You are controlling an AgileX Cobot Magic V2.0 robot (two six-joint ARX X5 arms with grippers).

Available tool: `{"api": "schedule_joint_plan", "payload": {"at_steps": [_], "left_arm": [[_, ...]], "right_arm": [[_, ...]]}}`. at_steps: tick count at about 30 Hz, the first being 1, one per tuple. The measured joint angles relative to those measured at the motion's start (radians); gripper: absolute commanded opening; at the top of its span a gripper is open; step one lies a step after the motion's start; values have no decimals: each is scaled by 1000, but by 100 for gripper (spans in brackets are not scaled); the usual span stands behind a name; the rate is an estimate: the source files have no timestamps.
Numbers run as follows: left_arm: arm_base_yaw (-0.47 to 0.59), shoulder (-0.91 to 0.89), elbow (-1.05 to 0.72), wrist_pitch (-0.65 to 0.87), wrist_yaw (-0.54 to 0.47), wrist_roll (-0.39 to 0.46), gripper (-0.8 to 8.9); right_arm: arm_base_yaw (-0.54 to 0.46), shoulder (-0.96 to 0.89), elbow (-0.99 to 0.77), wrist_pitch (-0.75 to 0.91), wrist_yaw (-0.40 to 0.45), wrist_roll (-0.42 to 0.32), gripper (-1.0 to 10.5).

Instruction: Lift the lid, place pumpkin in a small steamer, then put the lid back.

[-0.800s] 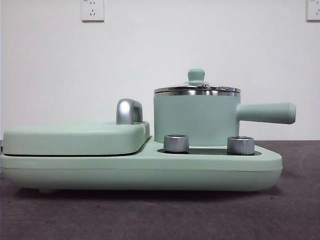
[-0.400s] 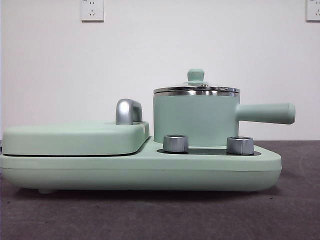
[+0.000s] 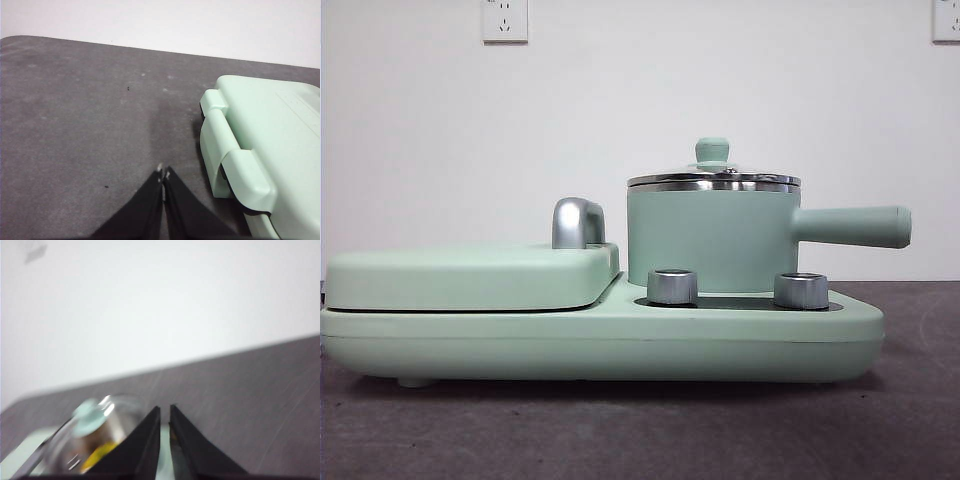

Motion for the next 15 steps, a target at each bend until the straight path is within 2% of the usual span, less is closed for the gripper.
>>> {"api": "schedule_joint_plan", "payload": {"at_steps": [2, 4, 9, 15], "left_arm": [[0, 0, 0, 0, 0, 0, 6], [0, 0, 0, 0, 0, 0, 6], [0, 0, 0, 0, 0, 0, 6], [0, 0, 0, 0, 0, 0, 6]], "right_arm": [[-55, -40, -100, 116, 3, 0, 28], [-94, -77, -169, 165, 3, 0, 27], [-182, -157, -294, 170, 6, -2, 28], [-276, -197, -343, 114, 6, -28, 27]]}}
